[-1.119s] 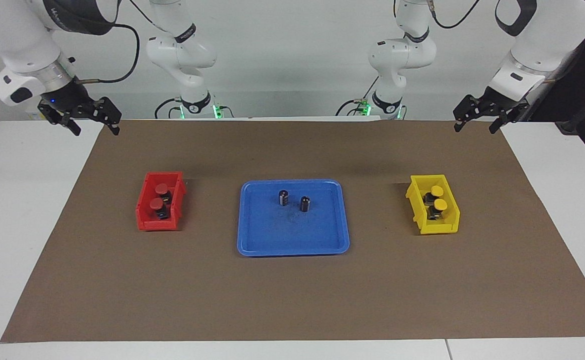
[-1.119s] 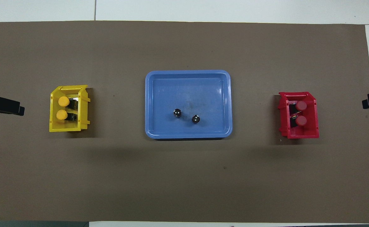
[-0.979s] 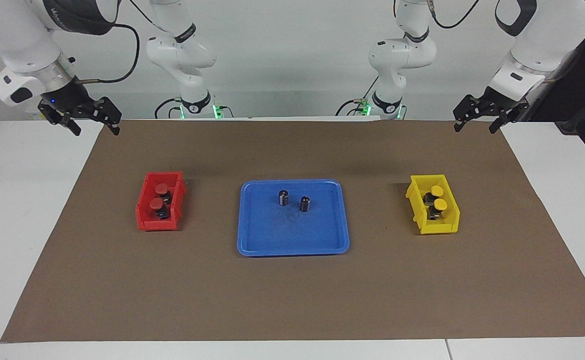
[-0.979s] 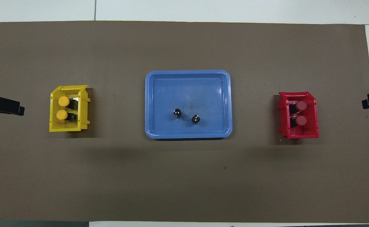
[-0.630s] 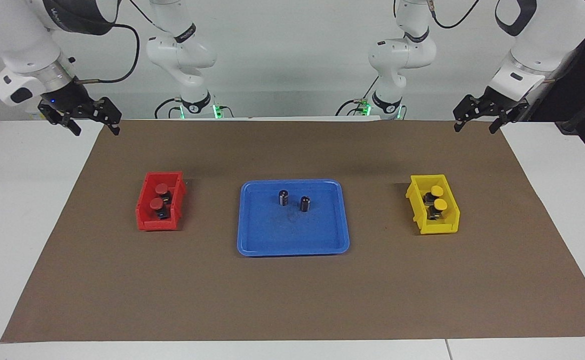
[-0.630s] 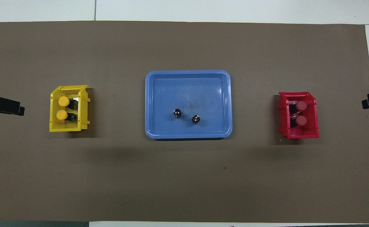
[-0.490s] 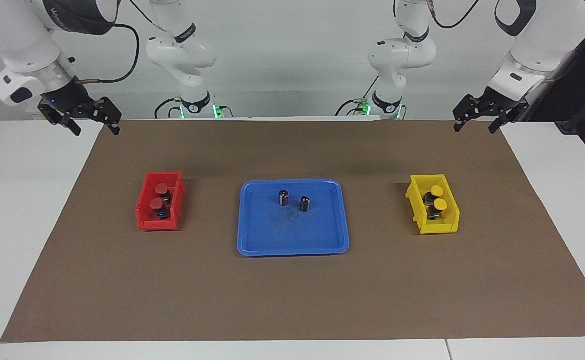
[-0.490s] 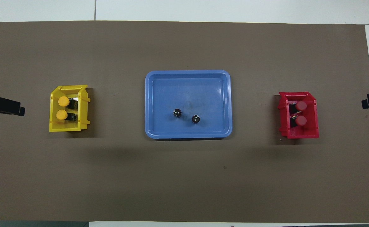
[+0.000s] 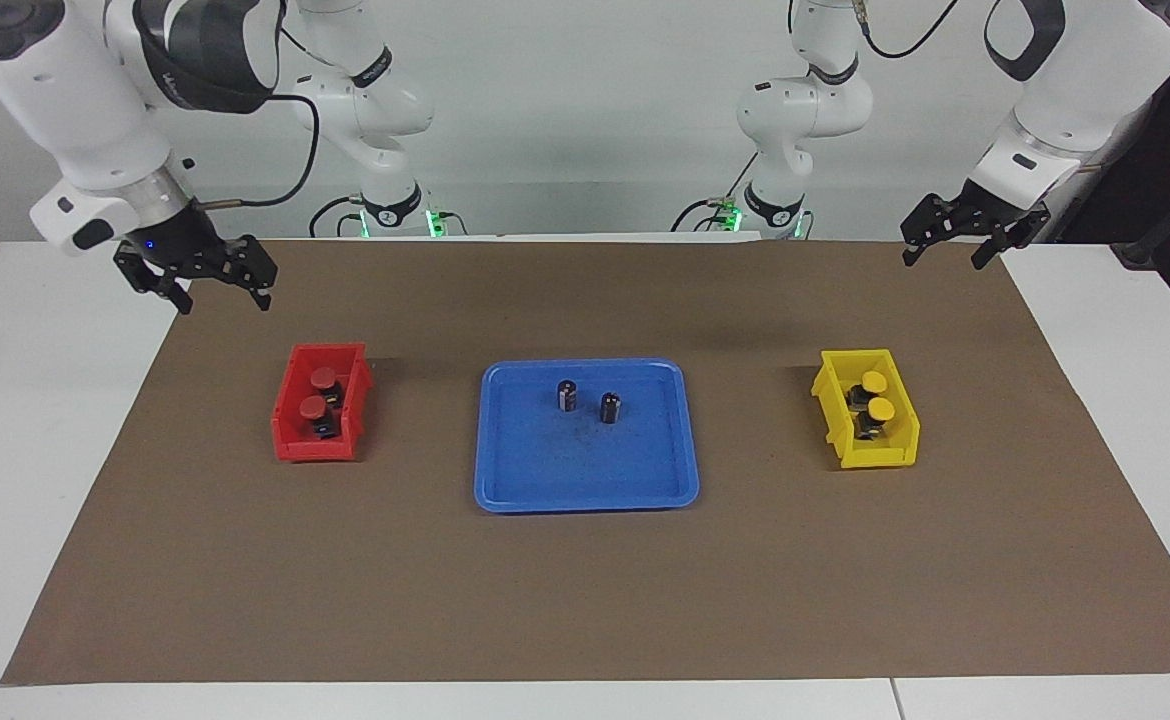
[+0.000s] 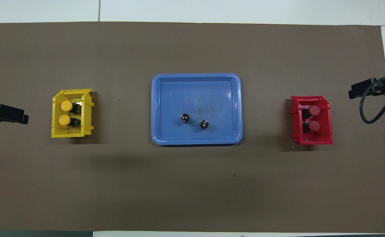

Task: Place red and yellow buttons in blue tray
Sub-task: 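Reach the right gripper into the red holder and grasp a red button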

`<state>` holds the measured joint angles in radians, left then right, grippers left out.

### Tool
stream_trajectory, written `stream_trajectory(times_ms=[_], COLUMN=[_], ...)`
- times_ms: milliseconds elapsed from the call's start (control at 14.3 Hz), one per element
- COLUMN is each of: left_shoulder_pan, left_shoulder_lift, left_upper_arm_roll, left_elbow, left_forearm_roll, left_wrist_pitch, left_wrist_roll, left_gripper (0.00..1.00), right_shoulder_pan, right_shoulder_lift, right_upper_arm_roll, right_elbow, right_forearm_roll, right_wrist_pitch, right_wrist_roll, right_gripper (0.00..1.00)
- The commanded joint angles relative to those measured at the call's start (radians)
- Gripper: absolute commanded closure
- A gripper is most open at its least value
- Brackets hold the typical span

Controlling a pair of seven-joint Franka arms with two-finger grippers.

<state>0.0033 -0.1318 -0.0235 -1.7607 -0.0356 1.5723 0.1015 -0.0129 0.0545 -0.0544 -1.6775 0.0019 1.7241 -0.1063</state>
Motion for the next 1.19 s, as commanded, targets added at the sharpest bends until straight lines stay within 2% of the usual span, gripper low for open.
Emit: stream_trajectory(times_ms=[0,210,280,560,770,1119], left_shoulder_pan=[-0.019,0.004,0.009,0.010,0.010,0.010], left_shoulder_lift=[-0.026,-0.031,-0.031,-0.029,-0.025,-0.029], left_upper_arm_roll=[0.001,-0.007,-0.007,-0.006,-0.006,-0.006], left_elbow=[-0.022,-0.033,-0.033,-0.028,-0.022,-0.025], left_forearm_roll=[-0.013,-0.012,-0.012,-0.012,-0.010,-0.010], left_wrist_pitch=[0.017,0.023,0.020,0.021,0.018,0.008], left_wrist_roll=[0.004,0.017,0.009,0.006,0.007,0.007], left_gripper=[0.00,0.00,0.00,0.00,0.00,0.00], right_shoulder_pan=[0.011,0.010,0.010,0.010,0.011,0.014], right_shoulder_lift=[0.066,0.070,0.067,0.100,0.100,0.128], right_upper_arm_roll=[0.004,0.004,0.004,0.005,0.005,0.007], right_elbow=[-0.051,-0.230,-0.281,-0.309,-0.355,-0.360], right_forearm_roll=[0.000,0.006,0.007,0.020,0.020,0.018], right_wrist_pitch=[0.122,0.309,0.362,0.390,0.457,0.462], right_wrist_roll=[0.014,0.011,0.010,0.011,0.011,0.008], right_gripper=[0.00,0.03,0.08,0.24,0.28,0.32])
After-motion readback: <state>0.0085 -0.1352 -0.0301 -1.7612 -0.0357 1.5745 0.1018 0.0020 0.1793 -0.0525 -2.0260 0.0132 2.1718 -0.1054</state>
